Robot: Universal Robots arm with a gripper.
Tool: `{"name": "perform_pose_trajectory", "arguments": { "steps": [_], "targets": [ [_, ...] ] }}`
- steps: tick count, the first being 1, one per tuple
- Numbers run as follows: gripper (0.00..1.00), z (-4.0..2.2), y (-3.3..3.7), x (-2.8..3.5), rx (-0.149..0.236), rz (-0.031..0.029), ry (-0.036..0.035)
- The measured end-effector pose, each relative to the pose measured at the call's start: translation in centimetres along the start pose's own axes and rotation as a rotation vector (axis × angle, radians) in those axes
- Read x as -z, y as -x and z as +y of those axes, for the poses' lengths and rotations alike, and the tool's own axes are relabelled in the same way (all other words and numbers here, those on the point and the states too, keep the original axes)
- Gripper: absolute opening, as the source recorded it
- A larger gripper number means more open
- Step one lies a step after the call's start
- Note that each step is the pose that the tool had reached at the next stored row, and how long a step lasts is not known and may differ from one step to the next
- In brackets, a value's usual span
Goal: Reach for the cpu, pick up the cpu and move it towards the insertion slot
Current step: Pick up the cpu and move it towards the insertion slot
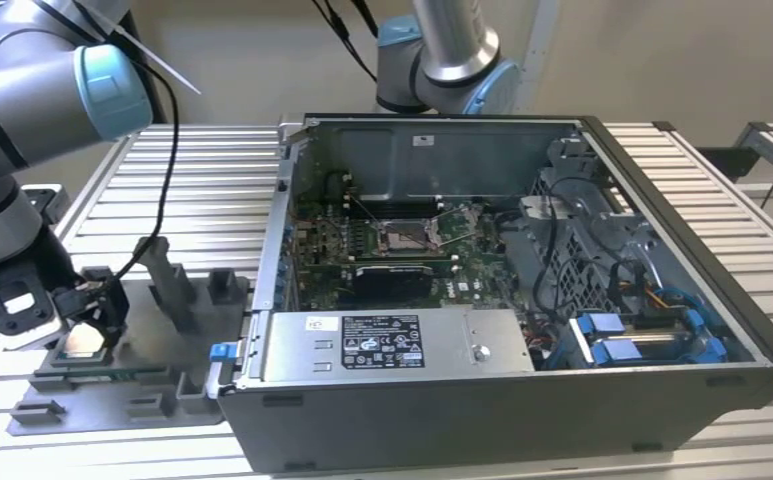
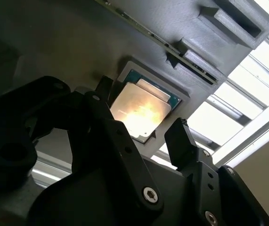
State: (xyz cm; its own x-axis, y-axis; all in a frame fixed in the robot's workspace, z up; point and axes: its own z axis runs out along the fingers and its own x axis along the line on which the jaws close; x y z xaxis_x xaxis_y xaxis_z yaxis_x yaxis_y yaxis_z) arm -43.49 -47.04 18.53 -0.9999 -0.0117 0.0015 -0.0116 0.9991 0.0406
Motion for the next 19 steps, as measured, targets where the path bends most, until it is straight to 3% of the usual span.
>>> {"name": "perform_pose_trajectory", "arguments": {
  "steps": [14, 15, 19],
  "targets": [
    [1.00, 0.02, 0.00, -0.05, 0.000, 0.0000, 0.0000],
    [0.00, 0.02, 0.00, -0.05, 0.000, 0.0000, 0.0000],
    [0.00, 0.02, 0.00, -0.05, 0.001, 0.0000, 0.0000]
  ]
}}
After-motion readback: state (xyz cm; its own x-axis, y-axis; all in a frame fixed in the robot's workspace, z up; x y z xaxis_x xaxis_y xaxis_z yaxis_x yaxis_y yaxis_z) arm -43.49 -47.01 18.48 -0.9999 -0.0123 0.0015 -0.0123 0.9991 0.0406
